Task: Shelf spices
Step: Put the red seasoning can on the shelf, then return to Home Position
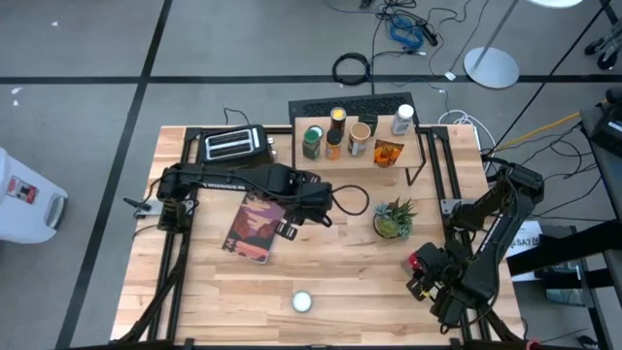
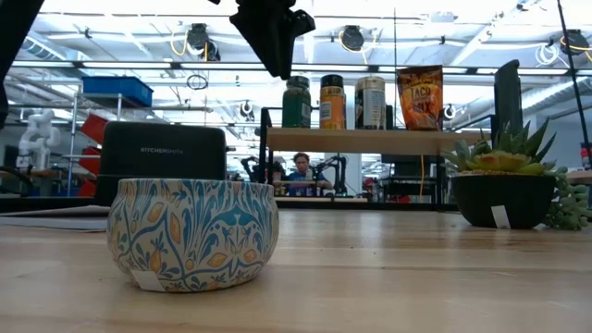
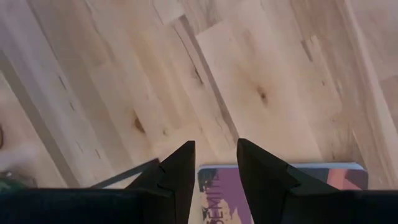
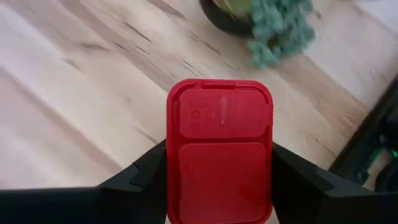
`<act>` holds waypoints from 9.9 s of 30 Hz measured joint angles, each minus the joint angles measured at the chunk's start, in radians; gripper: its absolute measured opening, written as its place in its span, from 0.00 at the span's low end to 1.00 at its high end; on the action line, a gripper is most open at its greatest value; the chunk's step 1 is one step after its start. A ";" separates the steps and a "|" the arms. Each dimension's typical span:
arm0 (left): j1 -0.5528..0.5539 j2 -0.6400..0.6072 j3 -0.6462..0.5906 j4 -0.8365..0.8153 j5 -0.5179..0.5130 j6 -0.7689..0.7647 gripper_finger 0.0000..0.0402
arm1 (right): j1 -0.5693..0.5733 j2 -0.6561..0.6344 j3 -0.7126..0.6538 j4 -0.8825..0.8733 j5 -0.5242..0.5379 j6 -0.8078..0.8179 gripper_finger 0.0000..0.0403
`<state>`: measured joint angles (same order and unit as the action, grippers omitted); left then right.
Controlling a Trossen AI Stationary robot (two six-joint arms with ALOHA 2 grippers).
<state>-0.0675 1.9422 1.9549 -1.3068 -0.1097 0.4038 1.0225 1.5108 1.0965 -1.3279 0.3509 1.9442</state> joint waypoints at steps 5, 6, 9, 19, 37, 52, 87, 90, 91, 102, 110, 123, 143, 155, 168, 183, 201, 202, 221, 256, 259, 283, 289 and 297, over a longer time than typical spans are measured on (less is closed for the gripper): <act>0.001 -0.007 0.000 -0.024 0.007 -0.006 0.32 | -0.001 0.000 0.111 -0.063 0.105 -0.060 0.50; 0.001 -0.006 0.000 -0.031 0.021 -0.006 0.32 | -0.002 0.000 0.131 -0.078 0.126 -0.072 0.50; -0.001 -0.006 -0.001 -0.038 0.044 -0.011 0.32 | -0.010 0.000 0.198 -0.122 0.188 -0.119 0.50; -0.004 -0.006 -0.067 -0.025 0.049 -0.033 0.32 | -0.116 -0.009 0.382 -0.241 0.353 -0.349 0.50; -0.005 -0.012 -0.130 0.056 0.049 -0.050 0.32 | -0.452 -0.102 0.592 -0.245 0.521 -0.905 0.50; 0.047 -0.012 -0.130 0.097 0.042 -0.002 0.32 | -0.783 -0.107 0.973 -0.244 0.458 -1.552 0.50; 0.170 -0.060 -0.130 0.103 0.023 0.074 0.32 | -1.706 0.013 1.111 -0.173 -0.222 -2.433 0.50; 0.180 -0.072 -0.130 0.124 0.023 0.075 0.32 | -1.743 0.029 1.111 -0.173 -0.221 -2.450 0.50; 0.180 -0.072 -0.130 0.124 0.023 0.075 0.32 | -1.756 0.035 1.111 -0.173 -0.227 -2.455 0.50; 0.179 -0.073 -0.129 0.090 0.023 0.073 0.32 | -1.836 0.110 1.111 -0.207 -0.335 -2.535 0.50; 0.178 -0.073 -0.129 0.090 0.024 0.074 0.32 | -1.841 0.132 1.111 -0.243 -0.401 -2.571 0.50; 0.181 -0.073 -0.129 0.105 0.037 0.072 0.32 | -1.841 0.163 1.111 -0.244 -0.416 -2.569 0.50; 0.181 -0.073 -0.129 0.091 0.056 0.048 0.32 | -1.854 0.165 0.909 -0.242 -0.455 -2.661 0.50; 0.181 -0.073 -0.129 0.095 0.056 0.051 0.32 | -1.874 0.165 0.836 -0.219 -0.488 -2.667 0.50; 0.181 -0.073 -0.129 0.095 0.056 0.050 0.32 | -1.895 0.165 0.735 -0.157 -0.512 -2.657 0.50; 0.180 -0.073 -0.129 0.095 0.056 0.048 0.32 | -1.899 0.165 0.715 -0.141 -0.536 -2.610 0.55; 0.181 -0.073 -0.129 0.095 0.056 0.048 0.32 | -1.899 0.165 0.715 -0.143 -0.537 -2.582 0.56; 0.180 -0.073 -0.129 0.095 0.056 0.048 0.32 | -1.899 0.165 0.715 -0.143 -0.537 -2.579 0.56; 0.181 -0.073 -0.129 0.094 0.056 0.046 0.32 | -1.899 0.164 0.715 -0.150 -0.536 -2.557 0.56; 0.180 -0.073 -0.129 0.094 0.055 0.045 0.32 | -1.899 0.153 0.716 -0.163 -0.538 -2.518 0.69; 0.180 -0.073 -0.129 0.094 0.054 0.046 0.32 | -1.899 0.135 0.716 -0.152 -0.537 -2.521 0.69; 0.181 -0.073 -0.129 0.099 0.005 0.047 0.32 | -1.899 0.006 0.717 -0.003 -0.505 -2.518 0.69; 0.181 -0.081 -0.129 0.106 0.000 0.048 0.32 | -1.899 0.001 0.767 0.009 -0.510 -2.515 0.69; 0.183 -0.192 -0.129 0.133 0.000 0.048 0.32 | -1.897 0.001 0.874 0.008 -0.543 -2.505 0.69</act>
<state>0.1157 1.7505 1.8256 -1.1742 -0.1097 0.4515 -0.8749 1.5120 1.9702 -1.3194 -0.1924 -0.5608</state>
